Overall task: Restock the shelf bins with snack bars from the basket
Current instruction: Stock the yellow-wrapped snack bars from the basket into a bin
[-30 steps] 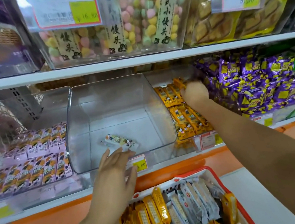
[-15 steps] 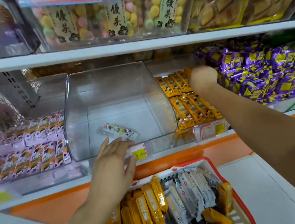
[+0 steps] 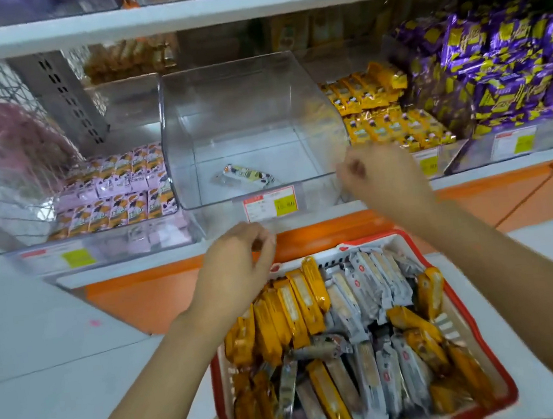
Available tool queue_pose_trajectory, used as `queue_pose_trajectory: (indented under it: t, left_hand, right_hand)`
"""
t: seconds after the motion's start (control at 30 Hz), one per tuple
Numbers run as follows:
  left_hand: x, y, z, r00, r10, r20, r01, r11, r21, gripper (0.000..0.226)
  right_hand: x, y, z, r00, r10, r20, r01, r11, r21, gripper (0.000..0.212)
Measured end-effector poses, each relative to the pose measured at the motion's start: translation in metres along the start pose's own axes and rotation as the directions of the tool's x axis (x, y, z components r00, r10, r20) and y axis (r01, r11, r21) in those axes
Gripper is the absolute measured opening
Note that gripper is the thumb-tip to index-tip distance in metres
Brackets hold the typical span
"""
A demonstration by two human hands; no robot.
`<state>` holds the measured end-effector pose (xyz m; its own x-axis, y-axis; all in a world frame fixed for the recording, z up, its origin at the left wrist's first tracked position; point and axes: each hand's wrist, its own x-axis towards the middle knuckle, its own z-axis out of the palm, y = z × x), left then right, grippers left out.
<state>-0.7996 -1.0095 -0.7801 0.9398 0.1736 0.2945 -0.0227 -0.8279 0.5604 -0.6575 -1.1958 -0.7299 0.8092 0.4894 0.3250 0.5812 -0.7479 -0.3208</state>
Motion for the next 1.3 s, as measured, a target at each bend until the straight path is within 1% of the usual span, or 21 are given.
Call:
queue_pose_trajectory:
  t: [0.03,0.1,0.13,0.2,0.27,0.33,0.43,0.53,0.67,0.8,0.87,0.97,1.03,1.07,1.1,1.13,1.17,1.2,1.23,1.27,1.3]
  left_hand:
    - [-0.007,-0.003,0.002,0.991,-0.088,0.105,0.079,0.993,0.088,0.021]
    - [-0.023,-0.014,0.009,0.907,-0.303,0.291,0.218,0.932,0.289,0.026]
    - [-0.032,-0.021,0.011,0.841,-0.409,0.354,0.267,0.883,0.385,0.029]
    - [-0.05,-0.036,0.013,0.687,-0.581,0.435,0.337,0.786,0.518,0.029]
    - [-0.067,-0.05,0.01,0.57,-0.654,0.497,0.383,0.747,0.543,0.027]
    - [-0.08,-0.061,0.007,0.519,-0.662,0.541,0.426,0.749,0.507,0.023]
    - [-0.096,-0.071,0.006,0.483,-0.645,0.593,0.46,0.763,0.455,0.037]
    - [-0.104,-0.073,0.009,0.459,-0.611,0.645,0.484,0.781,0.395,0.039]
    - [-0.104,-0.061,0.007,0.428,-0.552,0.716,0.432,0.82,0.375,0.046]
    - [-0.103,-0.058,0.004,0.425,-0.549,0.719,0.391,0.828,0.402,0.047]
    - [-0.103,-0.057,0.003,0.438,-0.557,0.706,0.4,0.824,0.401,0.046]
    - [-0.103,-0.055,0.002,0.48,-0.535,0.695,0.437,0.833,0.339,0.048]
    - [-0.1,-0.055,0.004,0.541,-0.504,0.674,0.471,0.845,0.254,0.045]
    - [-0.097,-0.053,0.004,0.587,-0.48,0.651,0.478,0.855,0.2,0.039]
    - [-0.094,-0.049,0.004,0.608,-0.47,0.639,0.512,0.848,0.136,0.027]
    - [-0.091,-0.046,0.005,0.633,-0.449,0.631,0.531,0.845,0.069,0.02]
    - [-0.089,-0.041,0.005,0.65,-0.443,0.617,0.558,0.83,0.007,0.039]
    - [-0.086,-0.036,0.005,0.677,-0.434,0.595,0.582,0.81,-0.072,0.059]
    - [-0.084,-0.032,0.005,0.7,-0.421,0.576,0.602,0.782,-0.161,0.07]
    - [-0.082,-0.028,0.004,0.734,-0.387,0.559,0.597,0.76,-0.257,0.07]
    - [-0.079,-0.024,0.003,0.751,-0.343,0.564,0.593,0.726,-0.349,0.061]
  right_hand:
    - [-0.021,-0.008,0.014,0.996,-0.005,0.09,0.001,0.999,0.036,0.026]
    - [-0.06,-0.021,0.049,0.951,0.028,0.309,-0.036,0.999,0.018,0.019]
    - [-0.078,-0.028,0.068,0.909,0.063,0.413,-0.067,0.998,-0.006,0.027]
    - [-0.109,-0.039,0.108,0.8,0.155,0.579,-0.156,0.987,-0.049,0.06]
    - [-0.133,-0.047,0.141,0.729,0.247,0.638,-0.246,0.965,-0.093,0.08]
    - [-0.144,-0.052,0.16,0.719,0.314,0.62,-0.28,0.947,-0.155,0.088]
    - [-0.144,-0.053,0.173,0.74,0.369,0.563,-0.3,0.929,-0.215,0.088]
    - [-0.138,-0.055,0.183,0.764,0.393,0.511,-0.31,0.919,-0.244,0.088]
    - [-0.145,-0.063,0.2,0.847,0.356,0.395,-0.347,0.933,-0.095,0.082]
    - [-0.151,-0.057,0.206,0.889,0.334,0.313,-0.324,0.942,-0.084,0.078]
    - [-0.149,-0.053,0.205,0.88,0.336,0.335,-0.324,0.941,-0.095,0.079]
    - [-0.148,-0.051,0.193,0.857,0.376,0.353,-0.426,0.902,0.073,0.077]
    - [-0.15,-0.05,0.175,0.805,0.441,0.396,-0.574,0.748,0.332,0.06]
    - [-0.151,-0.051,0.162,0.747,0.453,0.486,-0.66,0.588,0.467,0.046]
    - [-0.152,-0.052,0.149,0.667,0.406,0.625,-0.745,0.345,0.571,0.031]
    - [-0.154,-0.053,0.137,0.59,0.289,0.754,-0.796,0.051,0.603,0.023]
    - [-0.158,-0.052,0.126,0.531,0.143,0.835,-0.802,-0.232,0.55,0.026]
    - [-0.162,-0.052,0.115,0.495,-0.011,0.869,-0.791,-0.418,0.446,0.032]
    - [-0.166,-0.053,0.107,0.487,-0.151,0.86,-0.784,-0.51,0.354,0.04]
    - [-0.17,-0.053,0.1,0.489,-0.262,0.832,-0.783,-0.552,0.287,0.047]
    - [-0.173,-0.054,0.095,0.5,-0.338,0.798,-0.781,-0.575,0.246,0.052]
